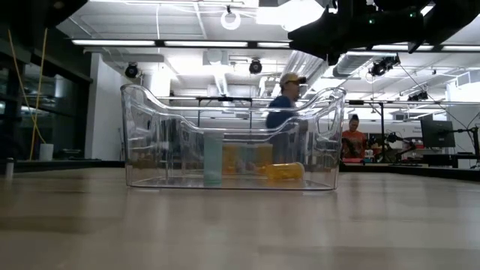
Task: Pick and place medicine bottles into bin by pill shape (circle, oval)
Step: Put the orange capsule bottle into the top transparent bin
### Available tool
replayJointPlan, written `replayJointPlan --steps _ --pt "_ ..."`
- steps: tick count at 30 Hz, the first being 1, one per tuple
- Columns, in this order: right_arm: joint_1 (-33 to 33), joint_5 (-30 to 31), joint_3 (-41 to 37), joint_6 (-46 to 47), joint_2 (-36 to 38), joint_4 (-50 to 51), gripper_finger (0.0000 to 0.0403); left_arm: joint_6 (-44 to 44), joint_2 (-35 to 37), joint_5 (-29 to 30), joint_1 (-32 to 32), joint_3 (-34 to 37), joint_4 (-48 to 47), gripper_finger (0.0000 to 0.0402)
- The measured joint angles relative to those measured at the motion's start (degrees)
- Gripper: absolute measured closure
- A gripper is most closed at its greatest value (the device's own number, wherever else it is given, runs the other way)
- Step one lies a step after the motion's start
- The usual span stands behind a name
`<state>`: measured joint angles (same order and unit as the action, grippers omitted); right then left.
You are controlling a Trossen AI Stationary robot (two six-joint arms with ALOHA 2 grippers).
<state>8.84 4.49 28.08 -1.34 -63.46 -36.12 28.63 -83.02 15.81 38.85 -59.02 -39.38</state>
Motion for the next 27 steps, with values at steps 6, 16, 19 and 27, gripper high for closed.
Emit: replayJointPlan --steps 6,16,19,27 --pt "0.0 0.0 0.0 -0.1 0.0 0.3 0.0242 3.2 -4.0 1.6 2.5 0.0 0.7 0.0102" --pt "0.0 0.0 0.0 -0.1 0.0 0.3 0.0242 3.3 -5.2 2.8 3.0 0.0 0.6 0.0102" --pt "0.0 0.0 0.0 -0.1 0.0 0.3 0.0242 4.2 -5.2 2.8 3.0 0.0 0.4 0.0102" --pt "0.0 0.0 0.0 0.0 0.0 0.3 0.0242 7.8 -5.6 2.5 3.1 0.1 0.3 0.0102"
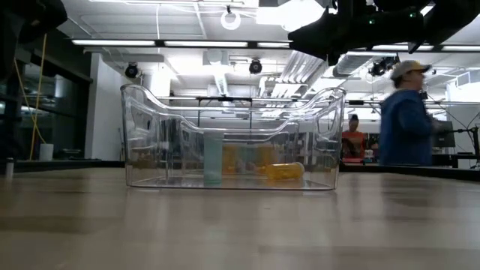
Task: Pick and place medicine bottles into bin by pill shape (circle, oval)
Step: Put the orange capsule bottle into the top transparent bin
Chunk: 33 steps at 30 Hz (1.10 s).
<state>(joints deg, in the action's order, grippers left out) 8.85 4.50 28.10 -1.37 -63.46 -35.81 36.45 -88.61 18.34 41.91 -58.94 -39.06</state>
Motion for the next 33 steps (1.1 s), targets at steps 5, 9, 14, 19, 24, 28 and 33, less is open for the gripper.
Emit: replayJointPlan --steps 5,9,14,19,24,28,33 --pt "0.0 0.0 0.0 -0.1 0.0 0.0 0.0242 0.5 -0.5 1.1 0.2 0.0 0.4 0.0102" --pt "0.0 0.0 0.0 -0.1 0.0 0.1 0.0242 0.5 -0.9 1.7 0.7 0.1 0.7 0.0102" --pt "0.0 0.0 0.0 -0.1 0.0 0.5 0.0242 0.5 -1.6 3.2 1.1 0.1 -0.5 0.0102" --pt "0.0 0.0 0.0 -0.1 0.0 0.5 0.0242 0.9 -1.6 5.2 1.3 0.0 -3.1 0.0102" --pt "0.0 0.0 0.0 -0.1 0.0 0.5 0.0242 0.8 -1.6 3.6 1.3 0.1 -3.3 0.0102" --pt "0.0 0.0 0.0 -0.1 0.0 0.5 0.0242 0.9 -1.6 3.3 1.3 1.9 -2.9 0.0102" --pt "0.0 0.0 0.0 -0.1 0.0 0.5 0.0242 1.0 -1.6 3.2 0.8 2.4 -2.1 0.0102"
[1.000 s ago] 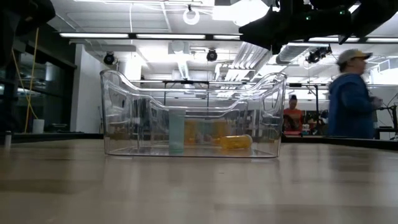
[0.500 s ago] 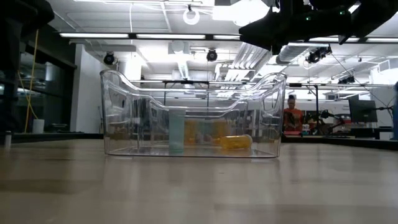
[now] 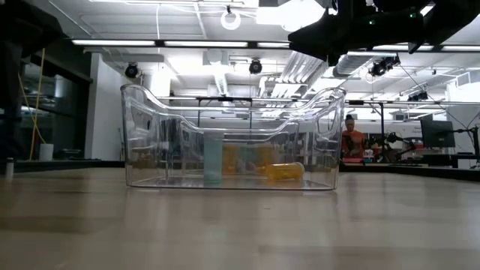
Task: Pick and place medicine bottles into bin by pill shape (circle, oval)
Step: Put the orange capsule bottle into the top transparent bin
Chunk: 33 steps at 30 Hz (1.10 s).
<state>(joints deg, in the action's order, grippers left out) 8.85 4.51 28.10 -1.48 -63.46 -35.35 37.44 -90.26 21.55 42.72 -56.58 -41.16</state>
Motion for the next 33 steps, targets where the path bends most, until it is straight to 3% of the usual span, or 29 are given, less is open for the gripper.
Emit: replayJointPlan --steps 10,21,33 --pt "0.0 0.0 0.0 0.1 0.0 0.0 0.0242 0.5 -2.3 -5.2 -0.6 0.0 -2.5 0.0102" --pt "0.0 0.0 0.0 0.1 0.0 0.4 0.0242 -2.3 -4.5 -4.2 -1.5 0.0 -1.6 0.0104" --pt "0.0 0.0 0.0 0.1 0.0 0.4 0.0242 -3.6 -3.2 -3.0 -1.9 -1.1 -3.1 0.0171"
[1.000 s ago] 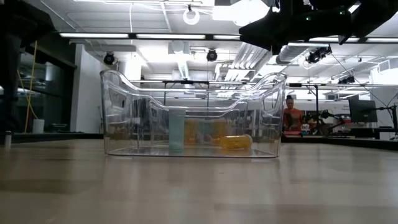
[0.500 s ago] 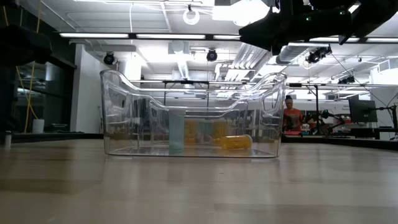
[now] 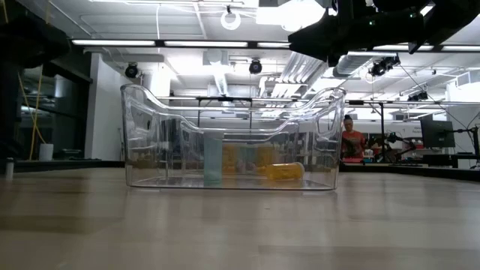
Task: Pick and place medicine bottles into bin by pill shape (circle, oval)
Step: Put the orange capsule bottle into the top transparent bin
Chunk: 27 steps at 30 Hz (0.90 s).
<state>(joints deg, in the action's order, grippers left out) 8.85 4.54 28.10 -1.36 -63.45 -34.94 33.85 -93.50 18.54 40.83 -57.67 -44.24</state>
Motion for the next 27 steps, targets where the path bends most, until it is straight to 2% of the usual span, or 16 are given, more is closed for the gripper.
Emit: replayJointPlan --steps 6,11,17,20,23,25,27 --pt "0.0 0.0 0.0 0.0 0.0 0.0 0.0242 0.0 0.3 -0.2 -0.3 0.0 -1.1 0.02" --pt "0.0 0.0 0.0 0.0 0.0 0.0 0.0242 -0.6 1.3 -1.4 -0.5 0.0 -3.0 0.0205" --pt "0.0 0.0 0.0 0.0 0.0 0.0 0.0242 -0.7 9.7 -0.1 -1.7 0.0 -7.6 0.0205" --pt "0.0 0.0 0.0 0.0 0.0 0.0 0.0242 -2.3 16.6 6.1 -2.5 0.0 -8.4 0.0205" --pt "0.0 0.0 0.0 0.0 0.0 0.0 0.0242 -6.3 24.0 17.3 -3.2 0.1 -7.8 0.0206" --pt "0.0 0.0 0.0 0.0 0.0 0.0 0.0242 -10.7 28.8 24.7 -4.1 1.3 -4.4 0.0206" --pt "0.0 0.0 0.0 0.0 0.0 0.0 0.0242 -16.7 33.5 28.9 -5.8 3.4 1.0 0.0206"
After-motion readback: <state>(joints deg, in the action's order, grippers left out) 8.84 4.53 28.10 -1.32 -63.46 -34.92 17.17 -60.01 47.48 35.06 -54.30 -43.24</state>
